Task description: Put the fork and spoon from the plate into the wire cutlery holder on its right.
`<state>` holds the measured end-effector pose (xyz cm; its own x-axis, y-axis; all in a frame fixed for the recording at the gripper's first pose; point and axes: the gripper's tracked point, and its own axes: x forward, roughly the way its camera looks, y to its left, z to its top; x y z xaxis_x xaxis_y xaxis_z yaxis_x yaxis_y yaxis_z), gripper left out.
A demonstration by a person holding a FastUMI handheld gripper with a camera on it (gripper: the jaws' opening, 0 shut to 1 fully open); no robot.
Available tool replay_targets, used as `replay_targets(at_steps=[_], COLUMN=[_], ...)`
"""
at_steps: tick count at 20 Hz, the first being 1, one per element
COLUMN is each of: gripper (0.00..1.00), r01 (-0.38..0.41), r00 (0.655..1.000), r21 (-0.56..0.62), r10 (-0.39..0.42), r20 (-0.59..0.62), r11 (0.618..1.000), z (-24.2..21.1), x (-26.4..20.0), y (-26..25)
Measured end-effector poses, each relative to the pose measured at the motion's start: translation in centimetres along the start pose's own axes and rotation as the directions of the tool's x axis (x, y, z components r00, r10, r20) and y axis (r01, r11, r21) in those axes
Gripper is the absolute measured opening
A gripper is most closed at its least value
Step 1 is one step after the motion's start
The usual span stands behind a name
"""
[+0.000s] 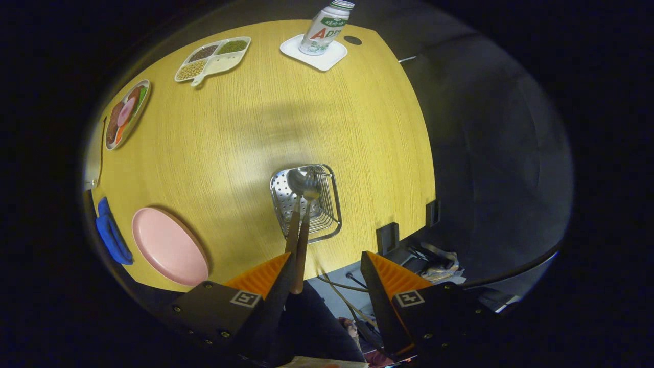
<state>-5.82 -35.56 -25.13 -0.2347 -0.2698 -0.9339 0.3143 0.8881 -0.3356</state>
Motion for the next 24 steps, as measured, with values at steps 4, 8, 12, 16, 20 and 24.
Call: replay_targets(at_steps=[4, 8, 12, 16, 20, 24], gripper=[0.8, 0.8, 0.8, 0.8, 0.8, 0.8], r01=[-0.003, -0.002, -0.002, -0.006, -0.033, -0.104], r00=[1.0, 1.0, 1.0, 1.0, 0.993, 0.947], r21=[-0.013, -0.023, -0.026, -0.026, 0.018, 0.052], r10=[0.003, 0.002, 0.002, 0.007, 0.031, 0.082], r20=[0.013, 0.019, 0.023, 0.03, 0.118, 0.31], r11=[1.0, 1.0, 1.0, 1.0, 0.999, 0.993], z=[0.2, 0.0, 0.0, -0.1, 0.9, 3.5], x=[-0.1, -0.2, -0.2, -0.3, -0.7, -1.3], y=[0.4, 0.6, 0.5, 0.5, 1.0, 2.2])
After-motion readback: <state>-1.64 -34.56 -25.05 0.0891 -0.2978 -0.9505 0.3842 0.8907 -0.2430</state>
